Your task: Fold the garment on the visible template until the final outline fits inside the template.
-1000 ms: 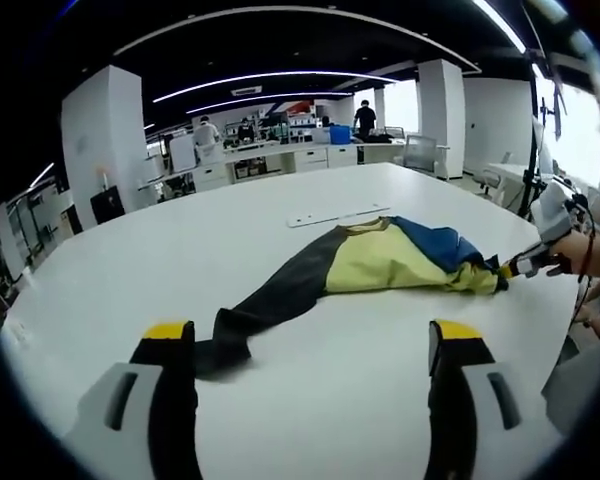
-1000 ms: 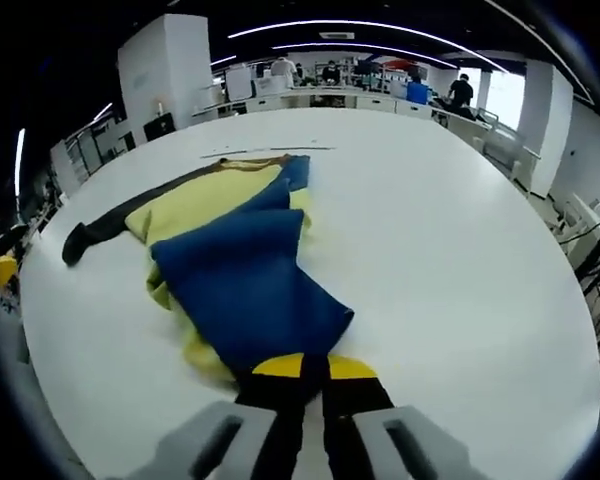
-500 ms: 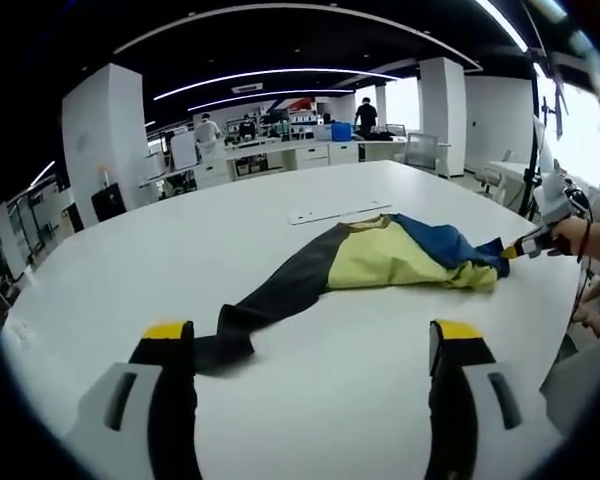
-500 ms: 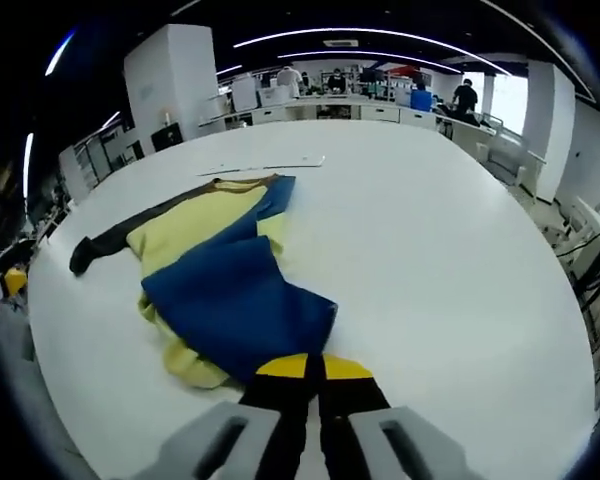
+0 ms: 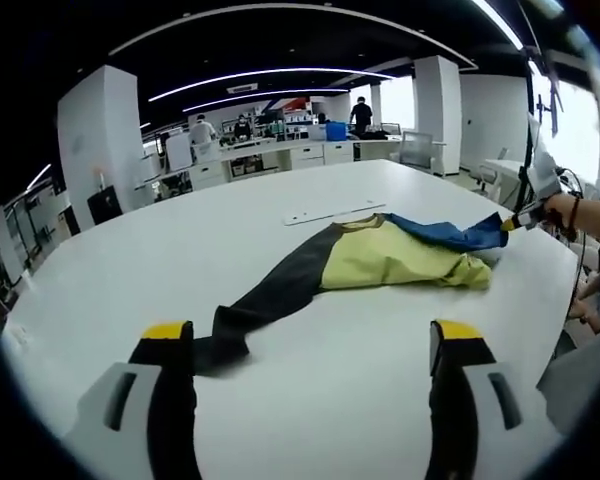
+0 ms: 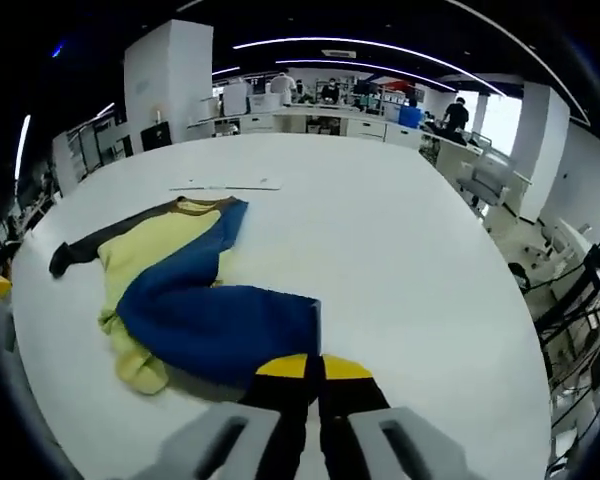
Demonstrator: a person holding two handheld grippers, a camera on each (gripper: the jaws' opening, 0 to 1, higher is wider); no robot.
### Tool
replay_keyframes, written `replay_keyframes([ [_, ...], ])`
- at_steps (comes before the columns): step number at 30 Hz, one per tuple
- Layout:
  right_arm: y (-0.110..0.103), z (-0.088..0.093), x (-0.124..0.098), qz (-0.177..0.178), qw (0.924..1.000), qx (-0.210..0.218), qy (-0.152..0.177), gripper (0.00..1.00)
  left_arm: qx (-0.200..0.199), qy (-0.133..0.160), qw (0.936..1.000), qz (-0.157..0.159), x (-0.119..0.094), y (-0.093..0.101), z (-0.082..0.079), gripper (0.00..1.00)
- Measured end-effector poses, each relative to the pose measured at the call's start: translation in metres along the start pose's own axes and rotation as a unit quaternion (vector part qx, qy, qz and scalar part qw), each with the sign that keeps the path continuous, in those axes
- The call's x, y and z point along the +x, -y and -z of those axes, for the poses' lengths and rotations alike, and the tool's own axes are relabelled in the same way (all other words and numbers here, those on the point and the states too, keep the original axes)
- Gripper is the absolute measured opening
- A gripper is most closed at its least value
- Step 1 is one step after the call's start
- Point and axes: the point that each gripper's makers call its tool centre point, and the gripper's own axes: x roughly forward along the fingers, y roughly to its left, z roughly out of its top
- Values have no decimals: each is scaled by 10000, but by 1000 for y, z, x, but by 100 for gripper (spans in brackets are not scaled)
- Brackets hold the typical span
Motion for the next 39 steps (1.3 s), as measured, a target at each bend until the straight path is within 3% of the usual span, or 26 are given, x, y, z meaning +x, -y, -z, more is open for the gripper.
replay_keyframes([
  [8,44,7,0,320,9994,17,-147,0,109,-25,9999,-9,-5,4,-1,95],
  [13,68,13,2,458,9983,291,-208,0,71,-70,9999,-19,-5,5,3,94],
  [32,108,31,-2,810,9934,686,-445,0,40,-110,9999,-36,-5,6,7,94],
  [39,123,38,-3,955,9918,632,-561,0,48,-142,9999,-20,-5,6,9,95],
])
